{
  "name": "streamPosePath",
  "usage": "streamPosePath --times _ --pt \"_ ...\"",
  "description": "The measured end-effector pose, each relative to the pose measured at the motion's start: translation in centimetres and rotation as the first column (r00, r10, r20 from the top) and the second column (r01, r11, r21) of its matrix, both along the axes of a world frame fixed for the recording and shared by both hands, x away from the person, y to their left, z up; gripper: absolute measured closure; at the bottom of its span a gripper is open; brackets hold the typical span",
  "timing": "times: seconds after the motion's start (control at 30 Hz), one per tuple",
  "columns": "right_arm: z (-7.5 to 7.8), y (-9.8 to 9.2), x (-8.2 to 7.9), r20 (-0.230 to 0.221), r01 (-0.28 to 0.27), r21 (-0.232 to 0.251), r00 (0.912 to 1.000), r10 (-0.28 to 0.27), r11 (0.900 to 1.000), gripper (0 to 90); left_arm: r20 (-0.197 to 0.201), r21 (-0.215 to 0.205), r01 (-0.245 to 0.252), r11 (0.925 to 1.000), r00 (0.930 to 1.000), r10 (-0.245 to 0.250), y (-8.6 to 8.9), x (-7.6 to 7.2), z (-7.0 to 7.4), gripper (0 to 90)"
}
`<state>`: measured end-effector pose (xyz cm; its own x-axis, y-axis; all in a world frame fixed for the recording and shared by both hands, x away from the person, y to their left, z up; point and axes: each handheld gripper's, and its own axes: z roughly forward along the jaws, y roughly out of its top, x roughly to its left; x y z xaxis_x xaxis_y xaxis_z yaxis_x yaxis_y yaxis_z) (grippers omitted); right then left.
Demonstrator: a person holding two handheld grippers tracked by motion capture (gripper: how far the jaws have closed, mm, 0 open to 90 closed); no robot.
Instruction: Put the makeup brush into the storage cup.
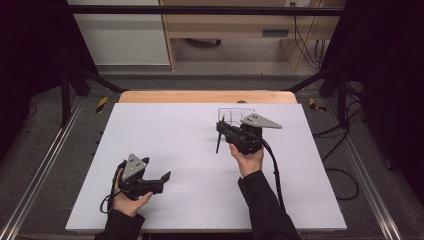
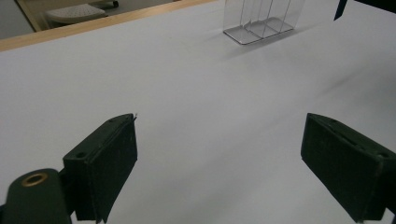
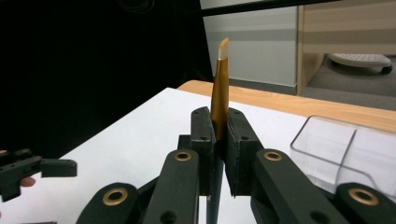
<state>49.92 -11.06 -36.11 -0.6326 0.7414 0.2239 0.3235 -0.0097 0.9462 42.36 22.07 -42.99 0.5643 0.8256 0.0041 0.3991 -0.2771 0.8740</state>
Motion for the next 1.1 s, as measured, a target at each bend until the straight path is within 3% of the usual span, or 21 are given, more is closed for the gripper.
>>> streamPosePath --times 0.43,1.1 --pt "1.9 -0.2 1.7 0.045 0.049 -0.048 0.9979 -0.047 0.998 83.4 0.0 0.006 0.0 1.0 1.0 0.0 0.7 0.3 -0.1 9.0" --pt "3.4 0.1 5.5 0.054 0.137 -0.099 0.9897 -0.132 0.986 83.4 0.009 0.006 -0.008 1.0 0.9999 0.008 1.0 0.3 0.1 9.2"
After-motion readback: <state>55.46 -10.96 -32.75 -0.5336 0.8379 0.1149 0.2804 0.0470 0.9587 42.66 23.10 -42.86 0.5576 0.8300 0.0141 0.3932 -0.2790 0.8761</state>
